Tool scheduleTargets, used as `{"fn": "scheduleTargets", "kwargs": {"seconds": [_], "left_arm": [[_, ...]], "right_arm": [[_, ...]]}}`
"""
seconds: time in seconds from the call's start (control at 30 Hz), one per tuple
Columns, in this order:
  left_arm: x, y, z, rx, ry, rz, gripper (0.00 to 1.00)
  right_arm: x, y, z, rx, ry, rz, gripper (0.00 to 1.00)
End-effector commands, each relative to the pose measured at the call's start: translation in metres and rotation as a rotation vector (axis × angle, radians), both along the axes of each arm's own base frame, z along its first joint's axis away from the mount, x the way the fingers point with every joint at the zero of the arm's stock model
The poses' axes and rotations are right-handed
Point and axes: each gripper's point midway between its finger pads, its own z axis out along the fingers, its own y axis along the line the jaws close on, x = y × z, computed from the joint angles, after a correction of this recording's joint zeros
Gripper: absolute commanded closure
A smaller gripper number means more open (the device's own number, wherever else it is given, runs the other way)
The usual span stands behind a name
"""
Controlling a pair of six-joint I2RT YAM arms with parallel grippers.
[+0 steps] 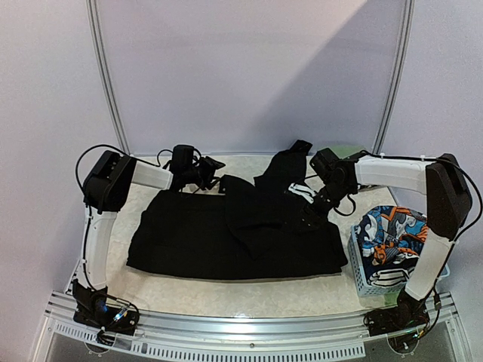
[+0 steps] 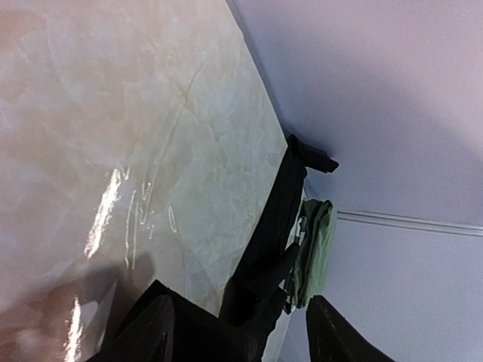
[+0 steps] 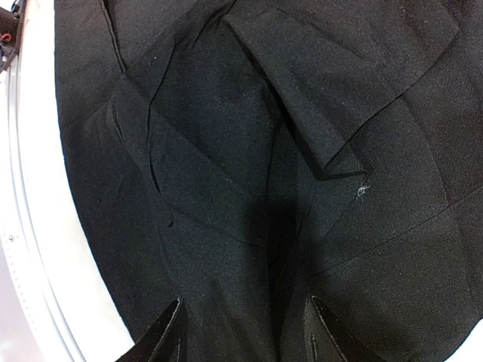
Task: Fold and stack the mixed laundry pile
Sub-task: Adjust the 1/3-folded shirt at the center of the board.
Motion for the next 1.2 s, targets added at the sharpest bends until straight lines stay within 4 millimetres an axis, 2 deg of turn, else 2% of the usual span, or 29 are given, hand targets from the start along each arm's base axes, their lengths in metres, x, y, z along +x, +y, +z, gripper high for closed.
{"fn": "scheduleTargets", "kwargs": {"seconds": [0.0,0.17,0.3,0.4,0.6,0.67,0.77,0.9,1.0,1.1,1.17], "left_arm": [[-0.002,-0.023,0.004,-0.064,0.031,-0.039,0.40],[-0.017,-0.032,-0.010,-0.027,0.131,-0.073,0.41],[-0.037,-0.029,-0.020,0.039,0.224,-0.086,0.41],[-0.046,-0.023,-0.017,0.078,0.233,-0.082,0.41],[-0.040,-0.035,-0.010,0.059,0.213,-0.128,0.44],[-0.034,-0.040,-0.011,0.026,0.199,-0.131,0.50],[-0.019,-0.050,-0.003,-0.048,0.143,-0.148,0.64],[-0.005,-0.061,0.024,-0.095,-0.016,-0.194,0.80],[-0.004,-0.066,0.054,-0.107,-0.169,-0.238,1.00],[-0.010,-0.070,0.097,-0.169,-0.373,-0.288,1.00],[-0.018,-0.072,0.135,-0.240,-0.528,-0.324,1.00]], "right_arm": [[-0.002,-0.001,-0.009,-0.006,0.022,-0.001,0.47],[-0.002,-0.001,-0.010,-0.010,0.019,0.002,0.47],[-0.002,-0.003,-0.010,-0.014,0.011,0.003,0.47],[-0.003,-0.003,-0.009,-0.012,0.004,0.008,0.47],[-0.004,-0.002,-0.011,-0.004,0.013,0.017,0.47],[-0.004,-0.002,-0.012,-0.004,0.013,0.018,0.47],[-0.004,-0.004,-0.016,-0.018,0.010,0.020,0.47],[-0.002,-0.006,-0.017,-0.029,0.001,0.017,0.47],[-0.001,-0.006,-0.015,-0.030,-0.007,0.014,0.47],[0.001,-0.006,-0.008,-0.024,-0.026,0.014,0.47],[0.005,-0.005,0.002,-0.016,-0.051,0.017,0.47]]}}
